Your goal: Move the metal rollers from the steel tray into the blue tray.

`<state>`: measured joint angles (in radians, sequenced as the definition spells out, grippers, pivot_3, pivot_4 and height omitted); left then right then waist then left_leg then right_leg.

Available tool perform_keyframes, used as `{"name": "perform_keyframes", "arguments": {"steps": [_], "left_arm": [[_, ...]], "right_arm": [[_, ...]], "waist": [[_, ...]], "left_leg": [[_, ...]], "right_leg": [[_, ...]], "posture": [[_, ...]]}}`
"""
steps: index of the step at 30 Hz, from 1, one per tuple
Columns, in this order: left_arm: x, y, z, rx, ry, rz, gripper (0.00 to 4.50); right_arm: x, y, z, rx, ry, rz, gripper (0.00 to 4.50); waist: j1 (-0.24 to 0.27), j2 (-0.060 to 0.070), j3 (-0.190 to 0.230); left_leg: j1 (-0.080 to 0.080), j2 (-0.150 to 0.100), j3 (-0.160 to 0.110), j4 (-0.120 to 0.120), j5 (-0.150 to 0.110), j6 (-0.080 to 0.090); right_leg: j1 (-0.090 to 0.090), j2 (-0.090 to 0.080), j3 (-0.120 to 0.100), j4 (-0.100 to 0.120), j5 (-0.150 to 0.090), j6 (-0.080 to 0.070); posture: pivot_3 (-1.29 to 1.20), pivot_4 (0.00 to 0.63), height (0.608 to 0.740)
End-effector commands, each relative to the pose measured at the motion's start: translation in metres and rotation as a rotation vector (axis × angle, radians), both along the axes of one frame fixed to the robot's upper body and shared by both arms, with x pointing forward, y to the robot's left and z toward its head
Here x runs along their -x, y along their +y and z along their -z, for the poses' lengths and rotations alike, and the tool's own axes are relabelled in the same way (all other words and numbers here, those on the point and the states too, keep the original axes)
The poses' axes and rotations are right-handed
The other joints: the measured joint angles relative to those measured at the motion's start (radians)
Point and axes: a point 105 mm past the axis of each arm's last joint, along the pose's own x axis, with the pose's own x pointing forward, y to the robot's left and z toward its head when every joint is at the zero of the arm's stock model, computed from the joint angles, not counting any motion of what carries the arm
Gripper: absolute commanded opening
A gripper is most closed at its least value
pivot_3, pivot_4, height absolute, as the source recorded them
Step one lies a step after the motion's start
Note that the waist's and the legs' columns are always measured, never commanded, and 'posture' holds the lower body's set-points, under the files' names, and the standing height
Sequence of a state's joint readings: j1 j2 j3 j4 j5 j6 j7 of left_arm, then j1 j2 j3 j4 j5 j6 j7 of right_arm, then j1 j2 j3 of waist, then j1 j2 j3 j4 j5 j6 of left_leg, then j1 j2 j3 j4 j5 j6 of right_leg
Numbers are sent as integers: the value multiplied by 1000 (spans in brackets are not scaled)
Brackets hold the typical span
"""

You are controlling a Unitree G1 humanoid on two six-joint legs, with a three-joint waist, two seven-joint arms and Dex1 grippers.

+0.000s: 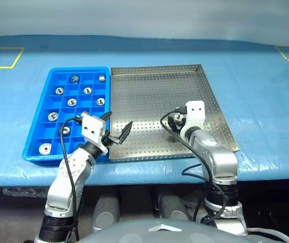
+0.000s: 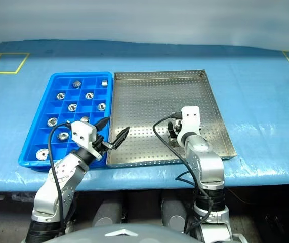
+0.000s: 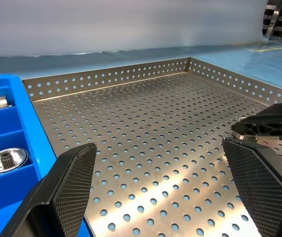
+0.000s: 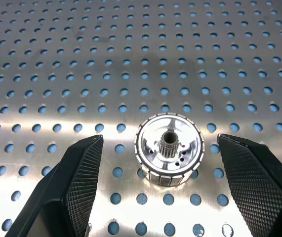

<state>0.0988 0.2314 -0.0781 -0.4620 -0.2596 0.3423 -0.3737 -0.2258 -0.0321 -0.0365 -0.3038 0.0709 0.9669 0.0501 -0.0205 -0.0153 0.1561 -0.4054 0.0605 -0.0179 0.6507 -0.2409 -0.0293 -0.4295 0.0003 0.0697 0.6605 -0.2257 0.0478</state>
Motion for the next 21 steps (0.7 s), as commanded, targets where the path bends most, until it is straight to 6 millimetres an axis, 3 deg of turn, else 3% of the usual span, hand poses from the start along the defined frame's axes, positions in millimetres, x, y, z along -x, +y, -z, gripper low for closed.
{"name": "perform_keyframes", "arguments": {"steps": [1,8,13,17,21], "left_arm": [[1,-1,-10,25,-41,-3,4500],[1,2,-11,32,-51,-25,4500],[1,12,-13,42,-71,-76,4500],[5,25,-13,45,-77,-143,4500],[13,42,-12,34,-73,-212,4500]], "right_arm": [[-5,-4,-5,-2,-40,20,3930],[-11,-6,-10,-1,-87,22,1735],[-16,15,-39,-36,-226,-67,1684],[-11,57,-66,-80,-392,-271,1684],[-3,93,-69,-109,-442,-418,1684]], "waist": [[0,0,0],[4,0,0],[5,0,0],[9,0,0],[16,0,0]], "left_leg": [[0,0,0,0,0,0],[0,0,0,0,0,0],[0,0,0,0,0,0],[0,0,0,-1,0,0],[1,0,-1,-2,0,0]], "right_leg": [[0,0,0,0,0,0],[0,0,0,0,0,1],[0,0,0,0,0,0],[0,0,0,0,0,1],[0,1,-1,0,0,1]], "posture": [[92,150,740],[104,150,740],[128,150,740],[165,150,740],[210,150,740]]}}
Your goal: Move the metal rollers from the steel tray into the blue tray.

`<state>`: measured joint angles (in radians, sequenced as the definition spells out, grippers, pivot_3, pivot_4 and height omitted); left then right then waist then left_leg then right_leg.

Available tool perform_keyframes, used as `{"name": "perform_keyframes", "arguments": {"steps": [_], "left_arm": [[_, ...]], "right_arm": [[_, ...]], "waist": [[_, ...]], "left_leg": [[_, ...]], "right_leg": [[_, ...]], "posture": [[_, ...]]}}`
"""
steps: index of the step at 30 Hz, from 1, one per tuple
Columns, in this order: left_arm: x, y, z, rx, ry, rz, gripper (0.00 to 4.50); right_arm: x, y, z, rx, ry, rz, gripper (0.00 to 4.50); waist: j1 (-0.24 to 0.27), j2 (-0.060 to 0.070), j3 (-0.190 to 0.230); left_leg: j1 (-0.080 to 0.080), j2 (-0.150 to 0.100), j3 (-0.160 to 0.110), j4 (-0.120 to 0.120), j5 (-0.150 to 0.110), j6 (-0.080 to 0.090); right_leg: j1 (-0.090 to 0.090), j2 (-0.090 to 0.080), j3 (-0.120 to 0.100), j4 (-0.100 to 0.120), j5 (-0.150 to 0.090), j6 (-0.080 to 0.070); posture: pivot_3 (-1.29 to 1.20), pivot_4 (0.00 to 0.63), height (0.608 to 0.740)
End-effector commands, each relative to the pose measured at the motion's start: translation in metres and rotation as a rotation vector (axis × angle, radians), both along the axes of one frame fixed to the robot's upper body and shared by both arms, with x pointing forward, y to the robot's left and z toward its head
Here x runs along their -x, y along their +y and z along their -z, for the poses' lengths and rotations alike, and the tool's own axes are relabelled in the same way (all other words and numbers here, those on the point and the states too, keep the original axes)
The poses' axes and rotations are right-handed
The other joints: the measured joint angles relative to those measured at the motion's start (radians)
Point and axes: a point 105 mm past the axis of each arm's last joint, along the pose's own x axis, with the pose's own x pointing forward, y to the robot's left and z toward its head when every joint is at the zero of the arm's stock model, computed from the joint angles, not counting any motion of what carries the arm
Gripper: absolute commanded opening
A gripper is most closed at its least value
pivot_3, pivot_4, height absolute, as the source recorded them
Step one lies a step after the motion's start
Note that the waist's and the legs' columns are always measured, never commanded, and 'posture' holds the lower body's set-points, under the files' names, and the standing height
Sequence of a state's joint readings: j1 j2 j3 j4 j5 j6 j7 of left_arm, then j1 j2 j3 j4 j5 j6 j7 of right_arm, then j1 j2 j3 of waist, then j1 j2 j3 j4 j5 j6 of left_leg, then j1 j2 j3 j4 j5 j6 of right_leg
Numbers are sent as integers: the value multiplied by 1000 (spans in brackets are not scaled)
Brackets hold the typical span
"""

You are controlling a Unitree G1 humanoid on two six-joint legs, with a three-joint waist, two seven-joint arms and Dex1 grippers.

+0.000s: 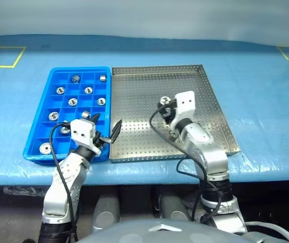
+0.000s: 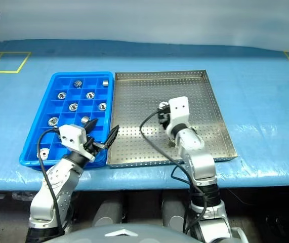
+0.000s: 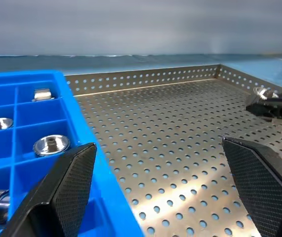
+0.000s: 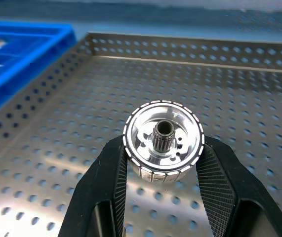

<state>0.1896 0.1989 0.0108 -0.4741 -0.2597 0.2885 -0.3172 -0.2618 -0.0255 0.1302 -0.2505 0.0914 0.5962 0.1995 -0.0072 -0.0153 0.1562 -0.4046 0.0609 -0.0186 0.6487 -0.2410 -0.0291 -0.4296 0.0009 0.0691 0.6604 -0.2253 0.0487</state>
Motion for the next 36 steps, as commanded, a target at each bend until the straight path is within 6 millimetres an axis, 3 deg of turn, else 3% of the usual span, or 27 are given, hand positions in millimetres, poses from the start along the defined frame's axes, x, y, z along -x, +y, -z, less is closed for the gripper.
{"name": "perform_keyframes", "arguments": {"steps": [1,6,8,13,17,27,36], "left_arm": [[8,14,-18,-1,-78,-62,4500],[25,41,-20,-16,-80,-183,4500],[30,47,-20,-24,-80,-208,4500],[44,64,-25,-22,-104,-292,4500],[52,73,-26,-32,-116,-346,4500],[53,68,-21,-40,-104,-346,4500],[48,63,-19,-40,-92,-313,4500]], "right_arm": [[8,35,-20,-37,-110,-143,1684],[23,84,-35,-124,-183,-328,1684],[27,94,-38,-146,-196,-386,1684],[36,123,-34,-136,-184,-509,1684],[37,137,-20,-102,-117,-549,1684],[19,129,13,25,63,-449,1684],[23,118,11,154,141,-427,1684]], "waist": [[5,0,0],[27,-1,0],[40,-1,0],[73,-2,1],[93,-3,1],[111,-3,1],[125,-3,1]], "left_leg": [[0,0,0,0,0,0],[0,0,0,0,0,0],[0,0,0,0,0,0],[0,0,0,1,0,0],[0,0,0,0,0,0],[-1,0,0,0,0,0],[-2,0,0,0,0,0]], "right_leg": [[0,0,0,0,0,0],[0,0,0,0,-2,-4],[0,0,0,0,-3,-5],[0,-1,-1,-1,-3,-5],[0,-1,-1,-1,-3,-5],[-1,-1,-1,-2,-4,-6],[-1,-1,-2,-2,-4,-6]], "posture": [[216,150,740],[276,150,740],[291,150,740],[337,150,740],[369,150,740],[380,150,740],[363,150,740]]}}
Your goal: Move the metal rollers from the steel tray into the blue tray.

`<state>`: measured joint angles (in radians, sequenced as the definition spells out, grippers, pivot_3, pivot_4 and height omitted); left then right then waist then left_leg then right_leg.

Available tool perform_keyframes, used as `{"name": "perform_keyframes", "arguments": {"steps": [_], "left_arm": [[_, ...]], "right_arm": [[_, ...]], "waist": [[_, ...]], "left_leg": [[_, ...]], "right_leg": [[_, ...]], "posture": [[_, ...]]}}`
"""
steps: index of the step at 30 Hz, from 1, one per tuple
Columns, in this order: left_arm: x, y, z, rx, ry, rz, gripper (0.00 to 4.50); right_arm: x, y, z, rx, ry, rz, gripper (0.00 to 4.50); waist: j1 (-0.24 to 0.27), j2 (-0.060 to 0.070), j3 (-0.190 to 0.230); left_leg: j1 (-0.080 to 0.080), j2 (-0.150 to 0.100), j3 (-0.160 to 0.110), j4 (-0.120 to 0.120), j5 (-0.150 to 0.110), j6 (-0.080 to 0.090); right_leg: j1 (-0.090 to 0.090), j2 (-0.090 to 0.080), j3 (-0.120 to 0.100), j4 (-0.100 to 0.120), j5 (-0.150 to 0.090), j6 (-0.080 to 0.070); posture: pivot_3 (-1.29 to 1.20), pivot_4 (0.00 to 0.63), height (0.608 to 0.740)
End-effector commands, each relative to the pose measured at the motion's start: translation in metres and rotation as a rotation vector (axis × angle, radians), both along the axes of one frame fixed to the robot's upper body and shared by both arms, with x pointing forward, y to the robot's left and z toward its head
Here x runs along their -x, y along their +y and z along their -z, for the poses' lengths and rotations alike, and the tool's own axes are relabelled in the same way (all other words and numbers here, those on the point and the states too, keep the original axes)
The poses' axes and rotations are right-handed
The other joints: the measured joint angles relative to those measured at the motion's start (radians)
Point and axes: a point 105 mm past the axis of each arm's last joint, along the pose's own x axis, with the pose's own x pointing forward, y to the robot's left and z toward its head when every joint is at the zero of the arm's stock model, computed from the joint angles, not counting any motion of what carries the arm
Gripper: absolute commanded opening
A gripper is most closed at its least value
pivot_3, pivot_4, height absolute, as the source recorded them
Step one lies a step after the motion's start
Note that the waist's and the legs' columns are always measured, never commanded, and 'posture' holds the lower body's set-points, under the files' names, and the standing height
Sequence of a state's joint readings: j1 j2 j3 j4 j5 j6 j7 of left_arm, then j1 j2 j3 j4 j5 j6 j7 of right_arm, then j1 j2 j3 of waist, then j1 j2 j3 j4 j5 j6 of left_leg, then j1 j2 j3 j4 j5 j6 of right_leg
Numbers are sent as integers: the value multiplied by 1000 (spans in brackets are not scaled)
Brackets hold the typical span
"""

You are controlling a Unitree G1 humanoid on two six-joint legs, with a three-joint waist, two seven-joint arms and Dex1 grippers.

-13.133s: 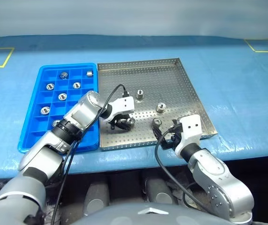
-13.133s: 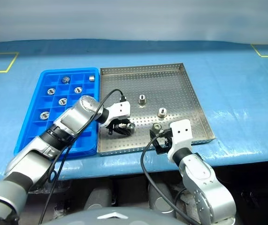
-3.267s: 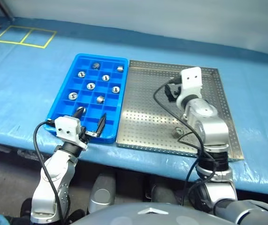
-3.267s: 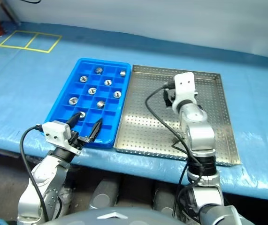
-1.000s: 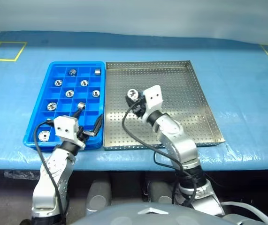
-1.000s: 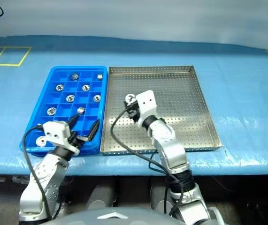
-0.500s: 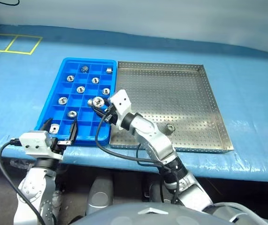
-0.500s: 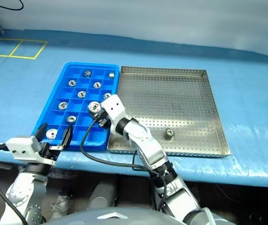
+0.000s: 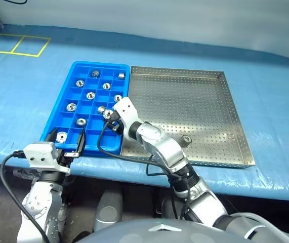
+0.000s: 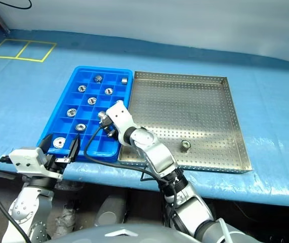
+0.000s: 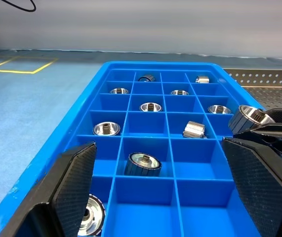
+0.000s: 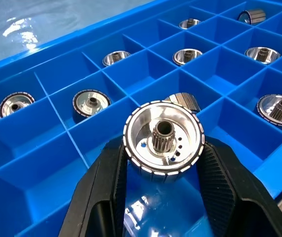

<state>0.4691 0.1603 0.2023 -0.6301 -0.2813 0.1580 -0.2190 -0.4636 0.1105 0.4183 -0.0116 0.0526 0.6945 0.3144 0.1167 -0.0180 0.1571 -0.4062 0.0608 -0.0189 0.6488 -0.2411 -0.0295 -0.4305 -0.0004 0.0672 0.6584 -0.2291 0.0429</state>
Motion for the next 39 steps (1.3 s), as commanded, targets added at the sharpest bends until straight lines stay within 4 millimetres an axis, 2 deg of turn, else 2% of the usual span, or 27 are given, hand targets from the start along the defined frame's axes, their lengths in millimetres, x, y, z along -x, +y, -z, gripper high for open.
{"name": "perform_keyframes", "arguments": {"steps": [1,7,16,22,23,25,28,31,37,39], "left_arm": [[-2,-4,-10,-16,-41,21,4500],[-5,-9,-9,-7,-35,46,4500],[-6,-11,-8,-2,-27,56,4500],[-7,-13,-6,-1,-20,63,4500],[-8,-14,-7,-1,-19,66,4500],[-9,-15,-7,-2,-19,78,4500],[-14,-20,-10,-3,-31,111,4500],[-21,-31,-14,-13,-47,171,4500],[-39,-51,-13,-4,-45,293,4500],[-45,-59,-13,0,-47,336,4500]], "right_arm": [[2,-8,-3,64,16,13,1684],[7,-9,-10,154,6,-19,1684],[4,-3,0,242,-1,-62,1684],[0,-7,5,262,-4,-37,3730],[-1,-9,3,254,-8,-25,3986],[-5,-14,-4,213,-20,14,3986],[-15,-34,-26,94,-87,136,3986],[-18,-68,-47,-61,-164,264,3986],[-5,-141,-46,-125,-266,504,3986],[3,-157,-43,-127,-283,561,3986]], "waist": [[4,0,0],[5,0,0],[-7,0,0],[-10,0,0],[-10,0,0],[-10,0,0],[-8,0,0],[-14,0,0],[-53,0,0],[-74,0,0]], "left_leg": [[0,0,0,0,0,0],[0,0,0,0,0,0],[0,0,0,0,0,0],[0,0,0,0,0,0],[0,0,0,0,0,0],[0,0,0,0,0,0],[-1,0,0,0,0,0],[-4,0,0,1,0,0],[-7,-1,0,0,0,0],[-6,0,-1,-1,0,0]], "right_leg": [[0,0,0,0,0,0],[-1,0,0,0,0,0],[-1,0,0,0,0,0],[0,0,0,0,0,0],[0,0,0,0,0,0],[0,0,0,0,0,0],[0,0,0,0,0,0],[-3,0,0,-1,0,1],[-5,0,1,-1,1,2],[-5,1,1,0,1,1]], "posture": [[363,150,740],[347,150,740],[350,150,740],[341,150,740],[334,150,740],[319,150,740],[289,150,740],[233,150,740],[112,150,740],[75,150,740]]}}
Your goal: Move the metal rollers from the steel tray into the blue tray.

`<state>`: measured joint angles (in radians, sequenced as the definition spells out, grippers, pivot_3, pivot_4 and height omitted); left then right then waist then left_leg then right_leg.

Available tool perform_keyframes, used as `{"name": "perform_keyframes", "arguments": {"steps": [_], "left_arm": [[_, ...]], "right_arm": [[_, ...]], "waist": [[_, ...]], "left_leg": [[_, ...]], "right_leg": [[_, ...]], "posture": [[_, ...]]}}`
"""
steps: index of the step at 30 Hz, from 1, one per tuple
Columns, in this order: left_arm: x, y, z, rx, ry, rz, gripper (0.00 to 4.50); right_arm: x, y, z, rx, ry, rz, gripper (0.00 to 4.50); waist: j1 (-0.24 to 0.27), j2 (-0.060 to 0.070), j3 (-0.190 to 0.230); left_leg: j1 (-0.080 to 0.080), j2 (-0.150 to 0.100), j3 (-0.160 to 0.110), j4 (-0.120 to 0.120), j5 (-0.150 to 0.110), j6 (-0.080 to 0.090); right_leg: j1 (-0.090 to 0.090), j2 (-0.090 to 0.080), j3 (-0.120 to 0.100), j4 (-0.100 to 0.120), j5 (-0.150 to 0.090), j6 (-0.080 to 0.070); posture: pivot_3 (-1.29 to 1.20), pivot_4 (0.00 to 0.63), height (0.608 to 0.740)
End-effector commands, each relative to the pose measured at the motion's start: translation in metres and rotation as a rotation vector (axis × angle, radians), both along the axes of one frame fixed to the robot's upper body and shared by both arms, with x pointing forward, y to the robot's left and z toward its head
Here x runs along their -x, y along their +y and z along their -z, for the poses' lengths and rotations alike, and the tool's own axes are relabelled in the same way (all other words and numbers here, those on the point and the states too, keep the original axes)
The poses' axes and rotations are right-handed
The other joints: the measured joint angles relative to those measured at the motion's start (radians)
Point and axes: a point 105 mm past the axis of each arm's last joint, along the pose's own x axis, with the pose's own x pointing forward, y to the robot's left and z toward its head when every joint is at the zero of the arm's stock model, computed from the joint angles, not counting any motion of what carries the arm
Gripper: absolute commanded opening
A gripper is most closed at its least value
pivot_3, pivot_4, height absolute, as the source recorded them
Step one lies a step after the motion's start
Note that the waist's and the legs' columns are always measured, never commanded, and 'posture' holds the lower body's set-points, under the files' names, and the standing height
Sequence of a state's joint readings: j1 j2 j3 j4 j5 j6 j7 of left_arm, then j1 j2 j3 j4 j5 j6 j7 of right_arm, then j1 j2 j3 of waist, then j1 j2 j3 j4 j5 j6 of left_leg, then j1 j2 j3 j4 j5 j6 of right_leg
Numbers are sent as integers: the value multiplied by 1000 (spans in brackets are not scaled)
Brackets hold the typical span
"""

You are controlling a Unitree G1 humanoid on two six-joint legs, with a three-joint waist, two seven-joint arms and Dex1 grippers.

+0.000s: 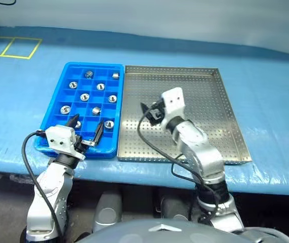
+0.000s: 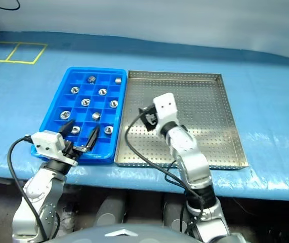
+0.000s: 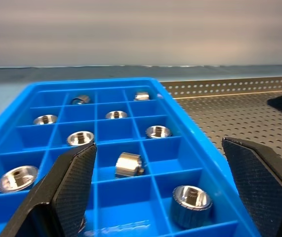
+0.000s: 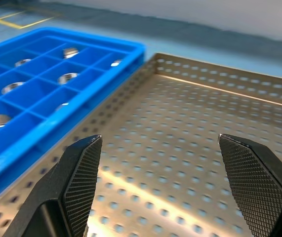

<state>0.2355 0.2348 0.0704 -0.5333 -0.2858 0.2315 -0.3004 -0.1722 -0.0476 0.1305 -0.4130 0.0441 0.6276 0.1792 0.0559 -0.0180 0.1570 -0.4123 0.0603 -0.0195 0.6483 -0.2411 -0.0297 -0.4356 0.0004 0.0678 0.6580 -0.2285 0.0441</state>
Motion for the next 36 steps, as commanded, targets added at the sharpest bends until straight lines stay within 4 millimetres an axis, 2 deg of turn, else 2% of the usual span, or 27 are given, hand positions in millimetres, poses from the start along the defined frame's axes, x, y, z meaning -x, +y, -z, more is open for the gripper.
{"name": "perform_keyframes", "arguments": {"steps": [1,5,8,15,23,31,36], "left_arm": [[-7,-16,-5,4,-18,88,4500],[-15,-26,-5,10,-16,150,4500],[-18,-33,-5,13,-12,187,4500],[-20,-37,-1,19,1,210,4500],[-17,-37,2,11,8,227,4500],[-9,-44,11,-52,39,314,4500],[-2,-50,20,-70,76,378,4500]], "right_arm": [[14,-23,-18,-39,-106,83,3986],[33,-35,-16,-85,-94,120,3986],[45,-39,-4,-72,-11,151,3986],[66,-22,17,-99,221,88,3986],[64,-32,41,-90,384,184,3986],[59,-34,53,-70,424,188,3986],[54,-27,51,-84,416,166,3986]], "waist": [[-22,1,0],[-68,1,0],[-86,1,0],[-107,1,0],[-116,0,0],[-118,0,0],[-118,1,0]], "left_leg": [[0,0,0,0,0,0],[2,0,1,1,0,0],[4,1,0,1,0,0],[7,1,1,2,0,0],[6,0,1,2,0,0],[7,0,1,2,0,0],[7,0,1,2,0,0]], "right_leg": [[0,0,0,0,0,0],[1,1,2,2,0,0],[3,1,2,2,0,0],[5,1,3,2,0,0],[6,0,3,2,0,0],[6,1,3,2,0,0],[6,1,3,2,0,0]], "posture": [[57,150,740],[2,150,740],[-22,150,740],[-44,150,740],[-18,150,740],[-3,150,740],[3,150,740]]}}
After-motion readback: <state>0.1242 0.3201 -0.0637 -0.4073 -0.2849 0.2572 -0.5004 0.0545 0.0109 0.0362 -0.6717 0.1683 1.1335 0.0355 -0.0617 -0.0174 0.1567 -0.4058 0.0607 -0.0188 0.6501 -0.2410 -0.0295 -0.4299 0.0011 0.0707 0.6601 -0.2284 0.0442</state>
